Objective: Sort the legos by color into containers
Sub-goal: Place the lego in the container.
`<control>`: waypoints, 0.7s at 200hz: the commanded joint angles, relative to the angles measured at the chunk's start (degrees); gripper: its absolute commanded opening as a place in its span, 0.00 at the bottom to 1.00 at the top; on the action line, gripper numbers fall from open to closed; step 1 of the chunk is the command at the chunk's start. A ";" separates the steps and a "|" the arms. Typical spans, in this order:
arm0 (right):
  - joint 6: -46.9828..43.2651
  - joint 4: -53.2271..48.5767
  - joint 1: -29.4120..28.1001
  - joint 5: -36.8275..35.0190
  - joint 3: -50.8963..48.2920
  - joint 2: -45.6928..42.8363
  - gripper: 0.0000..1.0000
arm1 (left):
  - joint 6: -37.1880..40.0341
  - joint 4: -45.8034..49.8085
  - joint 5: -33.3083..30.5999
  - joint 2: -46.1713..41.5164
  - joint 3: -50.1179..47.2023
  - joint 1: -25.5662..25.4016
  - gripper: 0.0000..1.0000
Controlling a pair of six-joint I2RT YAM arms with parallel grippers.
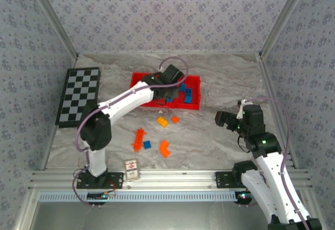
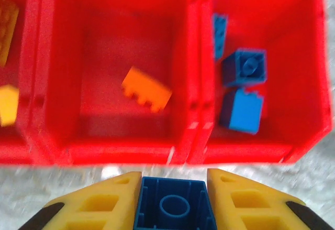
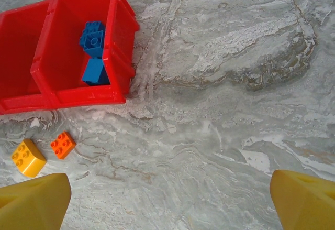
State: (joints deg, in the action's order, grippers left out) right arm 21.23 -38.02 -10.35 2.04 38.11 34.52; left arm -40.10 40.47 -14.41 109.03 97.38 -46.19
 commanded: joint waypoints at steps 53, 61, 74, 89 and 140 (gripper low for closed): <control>0.89 -0.50 0.42 -1.89 -0.93 -1.21 1.00 | 10.08 0.77 2.28 17.65 23.34 1.82 0.25; 0.90 -0.39 0.42 -1.94 -1.01 -1.26 1.00 | 10.04 0.44 2.65 19.32 25.31 1.81 0.25; 0.87 -0.39 0.50 -1.94 -1.02 -1.22 1.00 | 9.74 0.10 3.07 21.83 28.50 1.83 0.25; 0.98 -0.30 0.46 -1.96 -1.10 -1.19 1.00 | 9.27 -0.96 3.27 24.60 31.48 1.81 0.26; 0.93 -0.30 0.43 -2.04 -1.19 -1.21 1.00 | 8.11 -8.99 3.34 29.66 34.27 1.81 0.27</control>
State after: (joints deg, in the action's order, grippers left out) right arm 21.63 -38.02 -10.20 0.80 37.52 33.74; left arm -31.97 36.40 -11.40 136.94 128.99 -44.47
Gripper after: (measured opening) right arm 0.996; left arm 0.328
